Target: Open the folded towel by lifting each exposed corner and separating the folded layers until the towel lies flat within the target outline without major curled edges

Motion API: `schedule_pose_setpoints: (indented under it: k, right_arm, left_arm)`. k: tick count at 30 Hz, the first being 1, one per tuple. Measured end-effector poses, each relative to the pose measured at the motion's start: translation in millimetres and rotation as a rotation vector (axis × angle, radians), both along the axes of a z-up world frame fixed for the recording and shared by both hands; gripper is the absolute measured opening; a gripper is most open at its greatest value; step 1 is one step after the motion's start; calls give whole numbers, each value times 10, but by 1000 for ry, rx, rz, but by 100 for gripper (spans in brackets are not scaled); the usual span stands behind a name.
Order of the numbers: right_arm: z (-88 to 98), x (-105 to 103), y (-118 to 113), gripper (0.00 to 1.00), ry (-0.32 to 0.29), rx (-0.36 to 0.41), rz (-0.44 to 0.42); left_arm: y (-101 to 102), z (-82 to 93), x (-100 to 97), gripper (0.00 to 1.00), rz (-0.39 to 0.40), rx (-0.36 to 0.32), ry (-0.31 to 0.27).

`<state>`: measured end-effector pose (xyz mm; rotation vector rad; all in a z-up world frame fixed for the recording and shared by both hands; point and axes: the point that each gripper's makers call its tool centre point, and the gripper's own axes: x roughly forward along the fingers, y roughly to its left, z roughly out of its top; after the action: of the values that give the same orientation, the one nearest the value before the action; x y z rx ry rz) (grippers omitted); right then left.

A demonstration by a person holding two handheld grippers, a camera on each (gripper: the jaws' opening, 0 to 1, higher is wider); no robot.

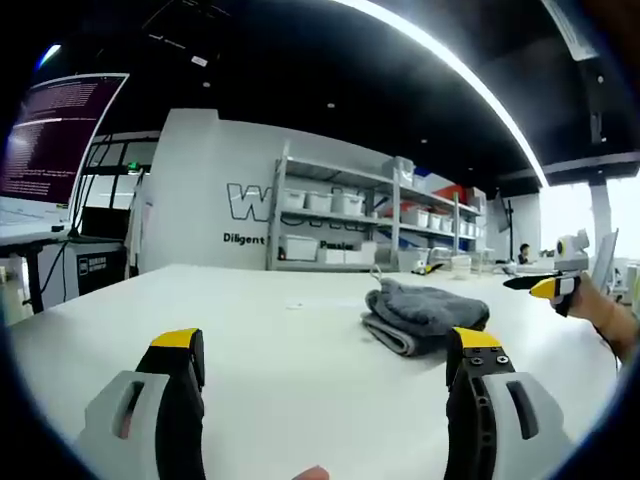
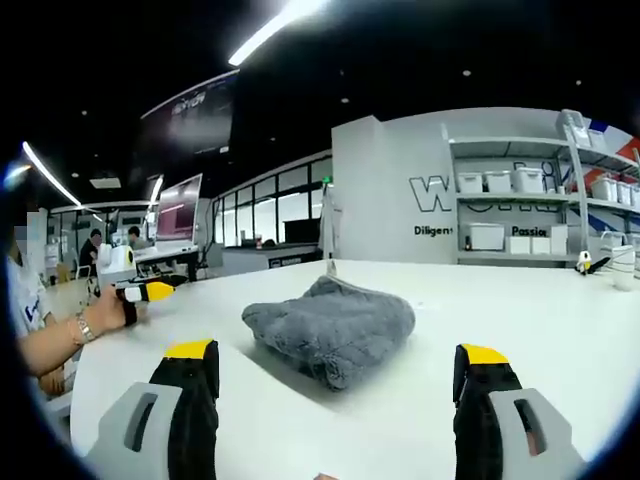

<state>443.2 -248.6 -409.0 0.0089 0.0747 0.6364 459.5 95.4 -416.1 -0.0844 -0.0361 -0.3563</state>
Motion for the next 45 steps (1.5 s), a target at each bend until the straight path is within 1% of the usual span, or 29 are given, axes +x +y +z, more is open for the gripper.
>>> schedule_pose_setpoints:
  k: [1, 5, 15, 24, 25, 27, 29, 30, 31, 32, 33, 34, 35, 36, 38, 41, 42, 43, 45]
  right_arm:
    - [0, 2, -1, 99, -2, -3, -1]
    - [-35, -30, 23, 99, 7, -9, 2]
    - [-60, -81, 53, 99, 4, -22, 5]
    - [-100, -141, 127, 99, -16, -78, 11]
    - [-105, -143, 128, 99, -15, -82, 11]
    - [-135, -165, 124, 99, 8, -82, 10]
    - [-114, -195, 133, 99, -4, -82, 14]
    - [-103, -200, 136, 99, -10, -81, 13]
    - [-107, -207, 144, 99, -12, -86, 11]
    - [-118, -212, 148, 99, -13, -96, 8]
    - [-127, -215, 150, 99, -17, -110, 3]
    - [-131, -219, 150, 99, -20, -122, -1]
    - [-123, -164, 137, 99, -29, -140, -5]
    - [-122, -153, 137, 99, -37, -159, -9]
    - [-118, -162, 151, 99, -46, -175, -11]
    - [-95, -6, 140, 99, -67, -240, -29]
    - [-91, 9, 157, 99, -72, -251, -30]
    - [-68, 57, 202, 99, -89, -276, -21]
    - [-48, 100, 282, 98, -96, -291, -17]
  left_arm:
    - [-24, -6, -39, 99, 0, -1, 0]
    - [-45, -2, -67, 99, -7, -5, -4]
    - [-62, -5, -102, 99, -10, -3, -1]
    - [-82, -7, -125, 99, -18, -6, 0]
    - [-83, -8, -126, 99, -18, -5, 0]
    - [-82, -10, -131, 99, -17, -3, 1]
    - [-79, -10, -130, 99, -15, -2, 1]
    - [-258, -40, -162, 99, -120, -3, 18]
    - [-191, -29, -109, 99, -84, -3, 13]
    - [-172, 78, -108, 99, -73, 11, -39]
    - [-189, 85, -163, 99, -76, 8, -31]
    - [-151, -63, -145, 99, -45, -47, 47]
    - [-155, -49, -115, 99, -64, -14, 21]
    - [-165, -44, -100, 99, -71, -3, 13]
    - [-162, -50, -77, 99, -72, -5, 18]
    - [-144, -33, -7, 99, -68, -2, 11]
    - [-154, -17, -19, 99, -69, 8, -1]
    - [-166, -30, -32, 99, -68, 15, 5]
    - [-167, -23, -24, 99, -67, 23, 2]
